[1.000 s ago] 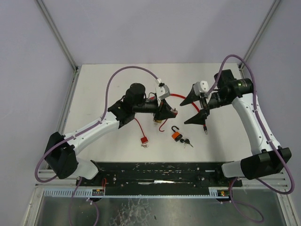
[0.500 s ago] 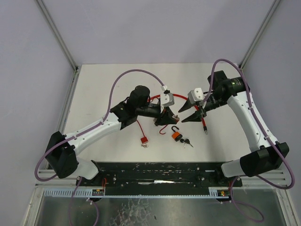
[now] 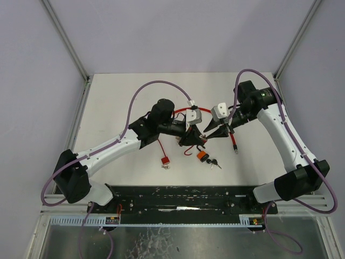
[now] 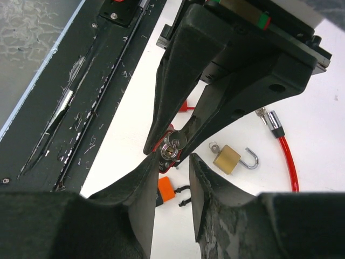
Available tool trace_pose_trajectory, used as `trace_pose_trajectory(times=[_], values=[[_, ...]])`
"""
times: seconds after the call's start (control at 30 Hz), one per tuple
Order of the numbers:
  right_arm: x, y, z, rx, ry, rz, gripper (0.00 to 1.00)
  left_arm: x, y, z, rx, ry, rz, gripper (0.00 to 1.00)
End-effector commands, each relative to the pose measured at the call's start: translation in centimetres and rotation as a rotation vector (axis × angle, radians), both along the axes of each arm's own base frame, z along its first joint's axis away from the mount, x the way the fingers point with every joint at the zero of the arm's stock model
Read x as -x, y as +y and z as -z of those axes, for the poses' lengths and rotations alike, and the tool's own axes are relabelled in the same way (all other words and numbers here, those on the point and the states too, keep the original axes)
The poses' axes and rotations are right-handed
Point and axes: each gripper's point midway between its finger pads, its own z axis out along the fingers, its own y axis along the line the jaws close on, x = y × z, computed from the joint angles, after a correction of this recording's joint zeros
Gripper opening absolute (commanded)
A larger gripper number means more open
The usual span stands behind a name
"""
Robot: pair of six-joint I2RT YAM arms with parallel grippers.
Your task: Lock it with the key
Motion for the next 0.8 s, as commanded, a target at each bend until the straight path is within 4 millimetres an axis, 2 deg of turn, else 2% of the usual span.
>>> trace_pose_trajectory(times=[0.0, 0.4, 0.5, 0.6, 0.77], values=[[0.09, 0.08, -0.12, 0.007, -0.030, -0.016, 0.34, 0.30, -0.62, -1.69, 0.044, -0.043, 0.042, 0.00], [0.54, 0.24, 0.23, 0.006, -0.004, -0.020, 0.24, 0.37, -0.81, -1.99, 0.056, -0.040, 0.047, 0.00], [0.79, 0.31, 0.46, 0.009, 0.004, -0.026, 0.24, 0.39, -0.83, -2.00, 0.059, -0.038, 0.047, 0.00], [0.91, 0.37, 0.51, 0.010, 0.004, -0.029, 0.29, 0.42, -0.85, -1.99, 0.060, -0.035, 0.049, 0.00], [0.96, 0.53, 0.44, 0.007, 0.007, -0.031, 0.29, 0.45, -0.85, -2.10, 0.064, -0.031, 0.049, 0.00]])
